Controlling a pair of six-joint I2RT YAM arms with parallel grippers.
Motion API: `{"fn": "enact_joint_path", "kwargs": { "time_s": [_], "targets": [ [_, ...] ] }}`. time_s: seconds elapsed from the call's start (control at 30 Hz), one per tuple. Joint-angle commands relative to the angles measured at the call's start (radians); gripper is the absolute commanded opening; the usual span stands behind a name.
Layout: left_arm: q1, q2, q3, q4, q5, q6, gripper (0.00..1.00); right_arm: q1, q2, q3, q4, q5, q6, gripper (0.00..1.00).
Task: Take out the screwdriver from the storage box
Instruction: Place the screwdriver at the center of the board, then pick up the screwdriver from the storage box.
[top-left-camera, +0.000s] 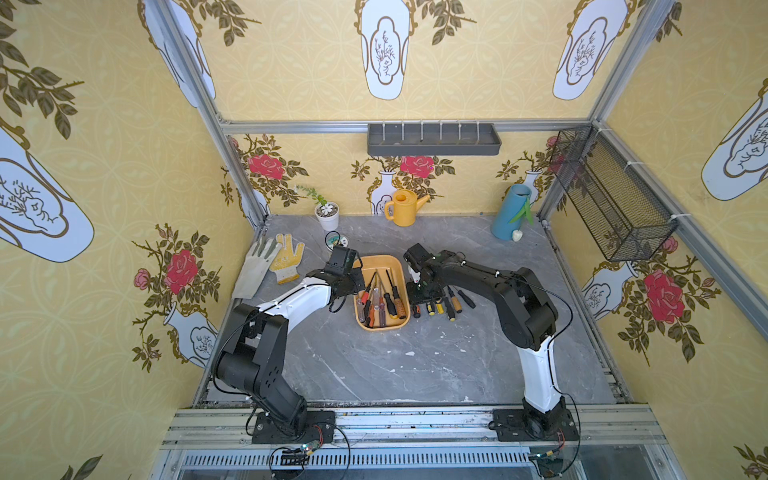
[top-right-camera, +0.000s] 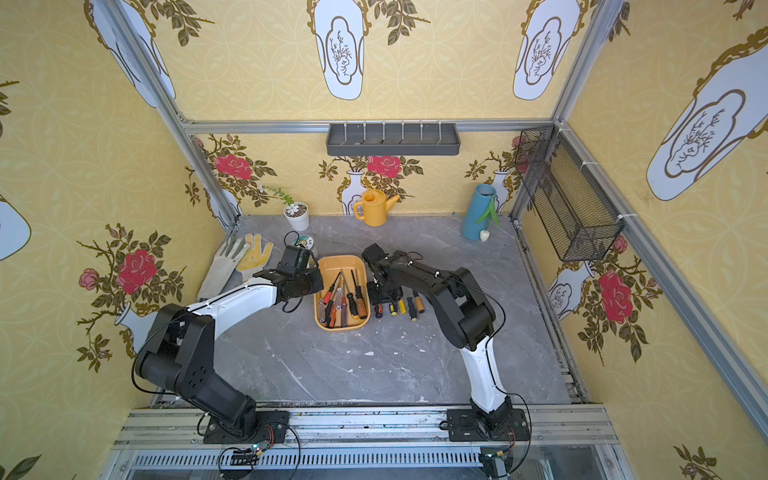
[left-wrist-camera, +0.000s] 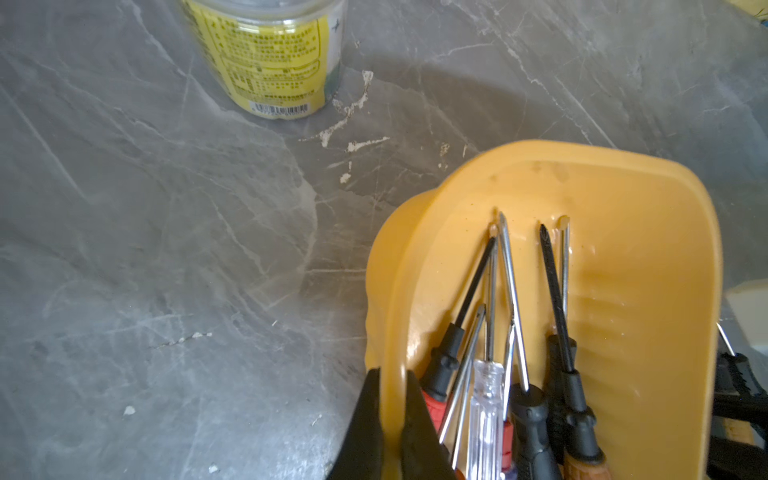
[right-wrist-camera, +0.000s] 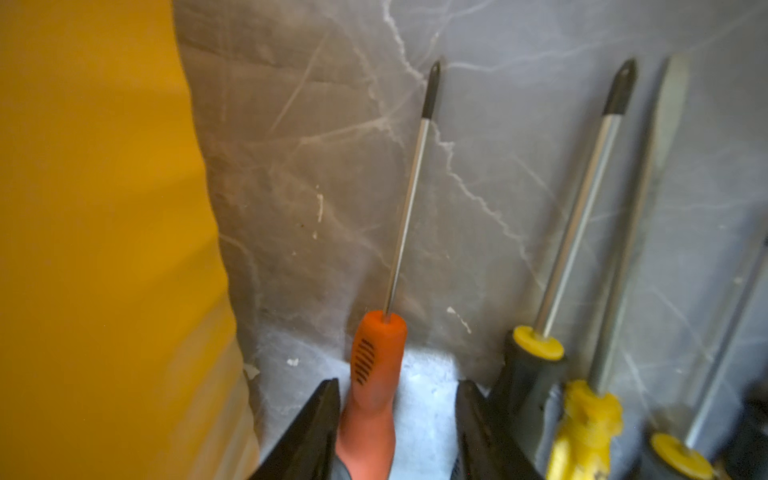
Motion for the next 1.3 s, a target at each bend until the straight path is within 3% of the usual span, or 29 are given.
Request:
{"fn": "enact_joint_path", "kwargs": {
  "time_s": [0.0,0.27,0.47,0.87,1.27],
  "targets": [
    [0.002,-0.003,0.0,0.05,0.002,-0.013,0.0,0.008,-0.05,0.0,0.005,0.061,0.001,0.53],
    [0.002,0.008,-0.003,0.05,-0.006,-0.023,0.0,0.068,-0.172,0.01,0.028,0.139,-0.055,0.58],
    [0.002,0.009,-0.002,0.051,-0.007,-0.023,0.0,0.12,-0.197,0.038,0.034,0.111,-0.095,0.62],
    [0.003,0.005,-0.002,0.047,-0.007,-0.02,0.0,0.171,-0.086,0.101,0.025,-0.003,-0.125,0.67],
    [0.002,0.002,-0.003,0.045,-0.013,-0.023,0.0,0.18,0.022,0.177,-0.036,0.072,-0.11,0.67]
  ]
}}
